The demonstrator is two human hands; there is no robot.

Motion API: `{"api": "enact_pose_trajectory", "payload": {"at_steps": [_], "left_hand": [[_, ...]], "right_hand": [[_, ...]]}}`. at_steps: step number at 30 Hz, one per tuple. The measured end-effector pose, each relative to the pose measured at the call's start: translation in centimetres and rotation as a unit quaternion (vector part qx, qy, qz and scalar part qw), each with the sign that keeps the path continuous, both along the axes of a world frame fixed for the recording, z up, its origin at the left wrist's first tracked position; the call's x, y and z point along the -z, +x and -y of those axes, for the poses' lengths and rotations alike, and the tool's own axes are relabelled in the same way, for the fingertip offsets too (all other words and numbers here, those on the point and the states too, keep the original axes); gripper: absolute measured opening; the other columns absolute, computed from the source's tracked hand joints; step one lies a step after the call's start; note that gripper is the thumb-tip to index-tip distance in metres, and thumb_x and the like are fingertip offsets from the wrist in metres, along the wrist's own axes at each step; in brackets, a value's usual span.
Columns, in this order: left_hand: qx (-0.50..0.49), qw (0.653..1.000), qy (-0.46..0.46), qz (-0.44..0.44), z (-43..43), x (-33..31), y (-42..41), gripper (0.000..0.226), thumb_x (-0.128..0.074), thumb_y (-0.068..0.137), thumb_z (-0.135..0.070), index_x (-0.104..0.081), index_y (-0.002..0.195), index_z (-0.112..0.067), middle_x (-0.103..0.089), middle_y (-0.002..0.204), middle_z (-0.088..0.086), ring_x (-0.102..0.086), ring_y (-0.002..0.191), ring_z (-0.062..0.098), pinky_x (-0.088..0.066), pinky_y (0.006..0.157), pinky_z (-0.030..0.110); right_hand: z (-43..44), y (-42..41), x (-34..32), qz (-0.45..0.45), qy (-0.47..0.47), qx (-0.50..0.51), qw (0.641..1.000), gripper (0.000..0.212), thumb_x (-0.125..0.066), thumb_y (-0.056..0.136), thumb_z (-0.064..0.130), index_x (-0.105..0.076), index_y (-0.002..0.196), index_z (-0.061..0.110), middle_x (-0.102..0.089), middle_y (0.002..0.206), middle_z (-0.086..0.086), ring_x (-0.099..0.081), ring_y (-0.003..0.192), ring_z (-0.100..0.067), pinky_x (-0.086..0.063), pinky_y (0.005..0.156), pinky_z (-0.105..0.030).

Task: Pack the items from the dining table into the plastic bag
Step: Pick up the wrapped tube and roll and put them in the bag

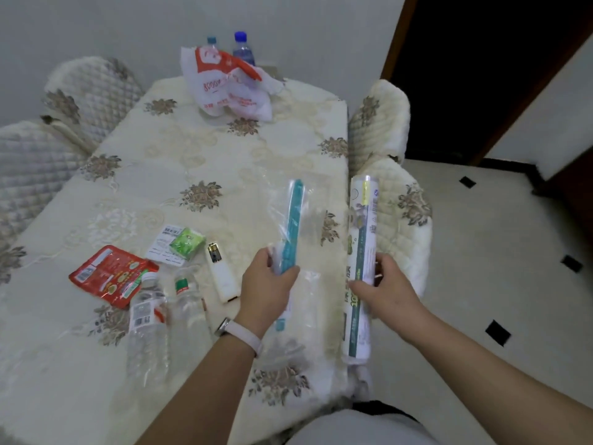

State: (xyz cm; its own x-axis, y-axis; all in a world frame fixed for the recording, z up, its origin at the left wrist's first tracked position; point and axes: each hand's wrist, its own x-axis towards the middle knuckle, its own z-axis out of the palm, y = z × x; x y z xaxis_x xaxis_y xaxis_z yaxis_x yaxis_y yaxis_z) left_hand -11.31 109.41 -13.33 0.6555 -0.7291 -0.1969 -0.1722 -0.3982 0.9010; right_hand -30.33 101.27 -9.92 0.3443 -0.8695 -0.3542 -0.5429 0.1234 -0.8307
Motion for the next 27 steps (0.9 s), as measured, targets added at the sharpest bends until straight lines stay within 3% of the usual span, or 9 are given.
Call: {"api": "enact_pose_trajectory", "payload": {"at_steps": [3,6,11,18,23,27], "left_hand": [[0.02,1.0,-0.006,0.009,1.1,-1.3,-2.2,0.021,-0.074,0.084,-0.025,-0.055,0.088,-0.017,-0.061,0.078,0.0,-0.056,0.065,0.012,-0.042,0.05,0.017],[0.036,0.999,-0.014,0.013,2.8,-2.5,-4.8,0.02,-0.075,0.083,-0.025,-0.056,0.087,-0.019,-0.063,0.079,0.001,-0.06,0.067,0.014,-0.046,0.057,0.022],[0.061,0.997,-0.05,0.009,8.1,-5.0,-11.7,0.018,-0.075,0.084,-0.017,-0.059,0.088,-0.026,-0.067,0.08,-0.008,-0.062,0.063,-0.004,-0.044,0.053,0.009],[0.145,0.986,-0.078,-0.015,18.9,-7.3,-25.9,0.024,-0.075,0.085,-0.015,-0.062,0.101,-0.028,-0.071,0.088,-0.013,-0.067,0.071,-0.003,-0.048,0.056,0.009],[0.191,0.979,-0.07,-0.006,25.4,-7.6,-33.2,0.026,-0.075,0.085,-0.022,-0.063,0.108,-0.024,-0.071,0.094,-0.008,-0.07,0.079,0.006,-0.055,0.064,0.021],[0.212,0.975,-0.067,-0.002,29.3,-7.3,-37.1,0.028,-0.075,0.085,-0.02,-0.063,0.11,-0.019,-0.07,0.096,-0.005,-0.069,0.079,0.005,-0.051,0.062,0.016]], "right_hand": [[1.3,-2.2,-0.4,0.02,-0.015,0.031,0.999,0.038,-0.071,0.083,0.022,-0.048,0.113,0.026,-0.06,0.096,0.008,-0.063,0.085,-0.013,-0.057,0.073,-0.038],[3.1,-4.6,-0.7,0.049,-0.027,0.05,0.997,0.036,-0.071,0.082,0.02,-0.049,0.111,0.025,-0.06,0.095,0.009,-0.062,0.084,-0.011,-0.053,0.07,-0.032],[7.5,-11.5,-1.4,0.092,-0.033,0.074,0.992,0.039,-0.071,0.082,0.018,-0.048,0.112,0.028,-0.06,0.096,0.011,-0.059,0.08,-0.001,-0.047,0.063,-0.022],[15.7,-25.9,-1.0,0.128,-0.042,0.145,0.98,0.042,-0.072,0.08,0.016,-0.047,0.112,0.029,-0.062,0.101,0.009,-0.061,0.085,-0.007,-0.047,0.069,-0.021],[20.1,-35.1,-0.8,0.12,-0.041,0.203,0.971,0.042,-0.072,0.08,0.019,-0.048,0.114,0.027,-0.061,0.102,0.007,-0.064,0.084,-0.006,-0.049,0.071,-0.022],[22.3,-39.8,-0.7,0.115,-0.042,0.239,0.963,0.043,-0.072,0.081,0.02,-0.047,0.115,0.029,-0.061,0.101,0.01,-0.064,0.088,-0.008,-0.049,0.072,-0.022]]}}
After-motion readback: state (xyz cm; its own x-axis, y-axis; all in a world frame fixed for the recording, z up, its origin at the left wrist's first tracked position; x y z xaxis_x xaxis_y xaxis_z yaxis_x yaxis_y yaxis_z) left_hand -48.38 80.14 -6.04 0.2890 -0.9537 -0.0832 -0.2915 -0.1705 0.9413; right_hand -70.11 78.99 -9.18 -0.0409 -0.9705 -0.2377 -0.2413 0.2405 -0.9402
